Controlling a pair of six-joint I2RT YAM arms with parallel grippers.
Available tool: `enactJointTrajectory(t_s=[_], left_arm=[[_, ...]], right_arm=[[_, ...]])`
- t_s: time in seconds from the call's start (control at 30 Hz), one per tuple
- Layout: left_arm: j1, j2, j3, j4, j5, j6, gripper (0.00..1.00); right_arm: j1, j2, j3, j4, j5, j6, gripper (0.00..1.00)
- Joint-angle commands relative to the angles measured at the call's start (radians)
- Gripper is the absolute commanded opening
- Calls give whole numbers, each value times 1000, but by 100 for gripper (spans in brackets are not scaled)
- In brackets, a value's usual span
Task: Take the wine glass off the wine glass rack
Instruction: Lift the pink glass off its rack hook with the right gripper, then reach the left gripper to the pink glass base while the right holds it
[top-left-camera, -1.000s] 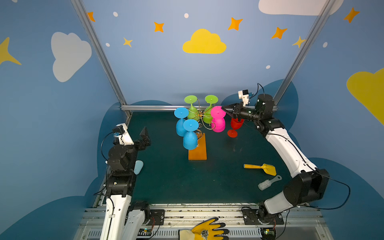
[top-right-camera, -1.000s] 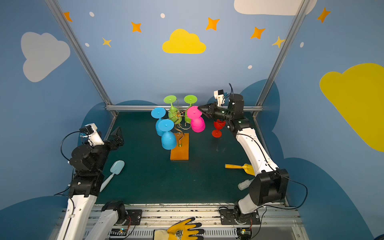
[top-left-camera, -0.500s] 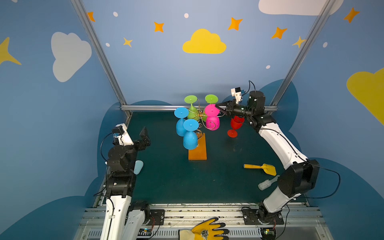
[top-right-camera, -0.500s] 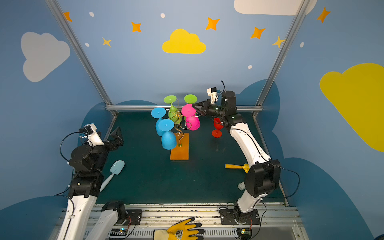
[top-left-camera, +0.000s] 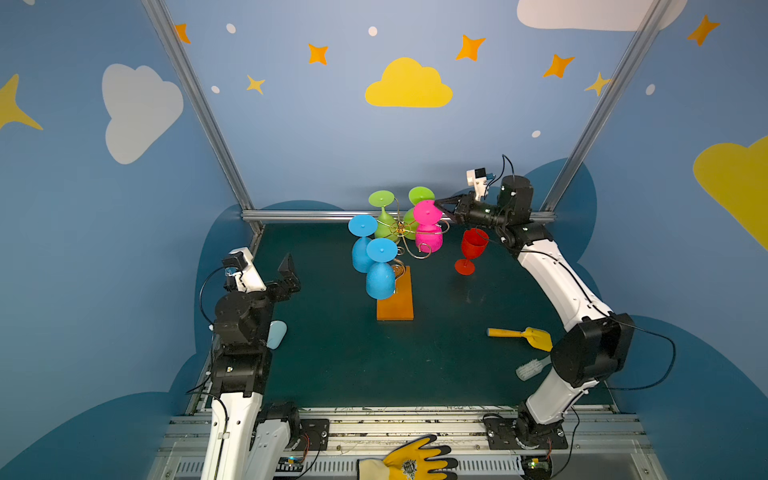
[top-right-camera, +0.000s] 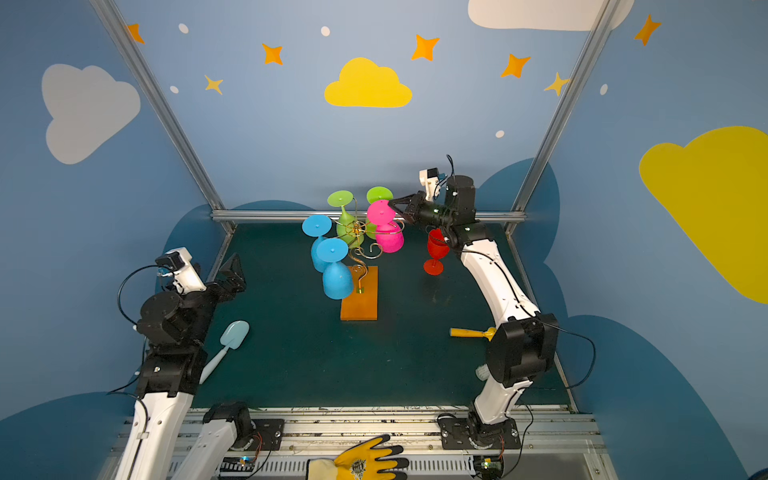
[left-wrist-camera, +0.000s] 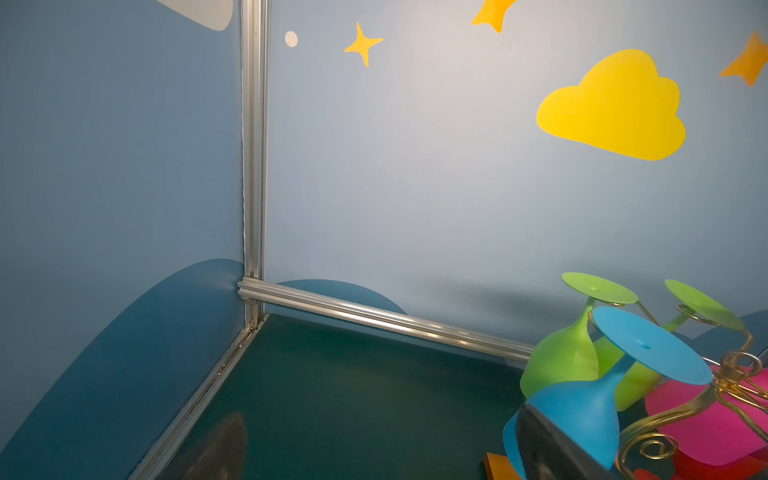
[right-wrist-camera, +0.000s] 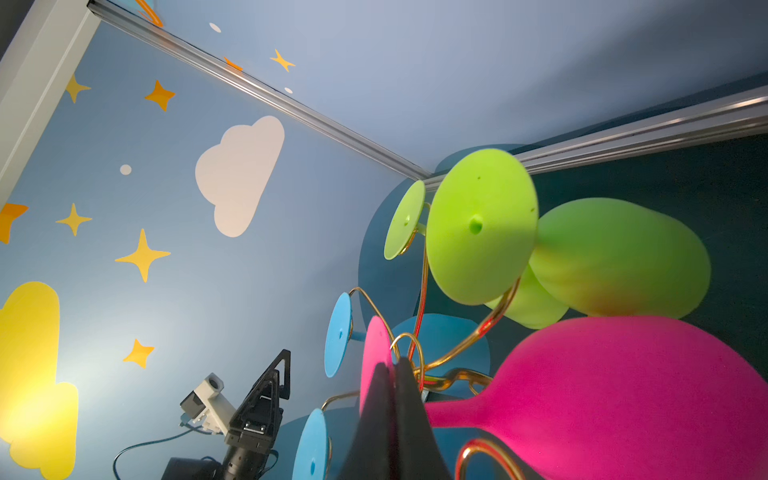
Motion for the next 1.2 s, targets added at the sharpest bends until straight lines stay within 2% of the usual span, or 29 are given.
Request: enactJointTrajectory(t_s=[0.0, 0.67, 0.9, 1.1, 1.17], left_arm=[[4, -7, -11, 26, -6, 1, 100], [4, -4, -12, 27, -4, -3, 100], [4, -12, -9, 30, 0, -5, 100], [4, -14, 36, 36, 104, -56, 98], [5, -3, 70, 36, 194, -101, 97]], right_arm=[[-17, -26, 4, 35, 7, -2, 0], [-117, -162, -117, 53, -7, -2, 0], [-130, -269, -170, -24, 37, -79, 0], [-130, -365, -217, -86, 85, -140, 0], [-128, -391, -225, -105, 94, -162, 0]])
